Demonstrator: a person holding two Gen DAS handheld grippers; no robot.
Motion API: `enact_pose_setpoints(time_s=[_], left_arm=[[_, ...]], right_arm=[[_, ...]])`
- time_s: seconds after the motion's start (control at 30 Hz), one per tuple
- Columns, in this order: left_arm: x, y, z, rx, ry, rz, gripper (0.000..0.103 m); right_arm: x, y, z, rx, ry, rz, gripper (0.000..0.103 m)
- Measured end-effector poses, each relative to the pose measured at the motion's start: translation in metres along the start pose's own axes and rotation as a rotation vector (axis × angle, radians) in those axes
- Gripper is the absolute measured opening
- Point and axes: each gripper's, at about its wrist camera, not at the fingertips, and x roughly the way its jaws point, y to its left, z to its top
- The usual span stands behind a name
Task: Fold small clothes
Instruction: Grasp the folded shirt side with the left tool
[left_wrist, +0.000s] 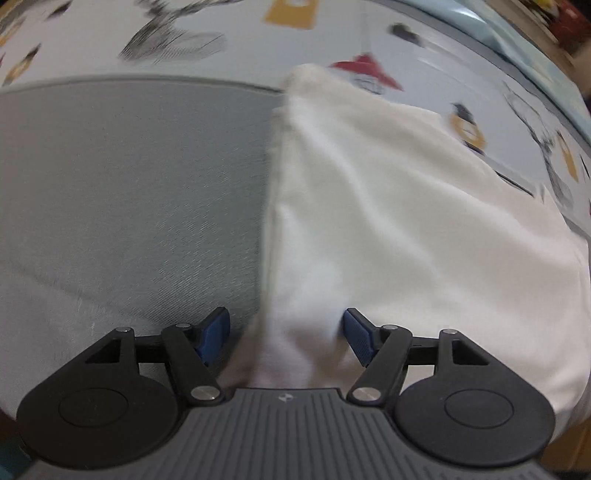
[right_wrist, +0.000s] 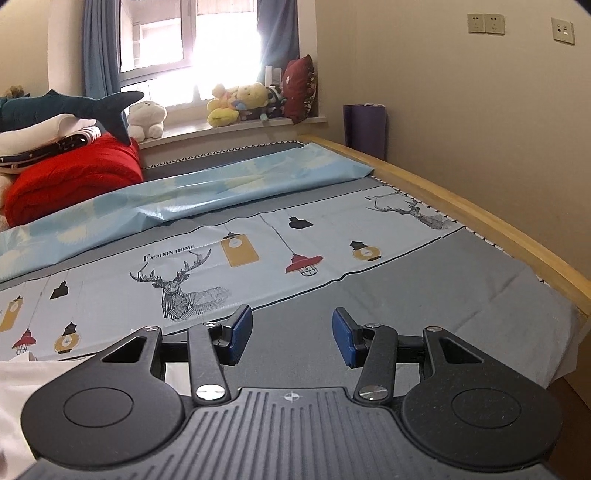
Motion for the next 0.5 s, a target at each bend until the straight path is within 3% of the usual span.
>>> enact_pose_setpoints(time_s=[0.07, 0.3, 0.5], left_arm=[[0.001, 0.004, 0.0, -0.019, 0.011, -0.025, 0.074], [0.005, -0.008, -0.005, 0.068, 0.025, -0.037, 0.074], [0.007, -0.002, 0.001, -0.007, 0.001, -0.026, 0.074]], right_arm=[[0.001, 0.001, 0.001, 0.0, 0.0, 0.0, 0.05], [-0.001, 0.004, -0.001, -0.009, 0.0, 0.006, 0.05], [0.0, 0.003, 0.0, -0.006, 0.009, 0.003, 0.05]])
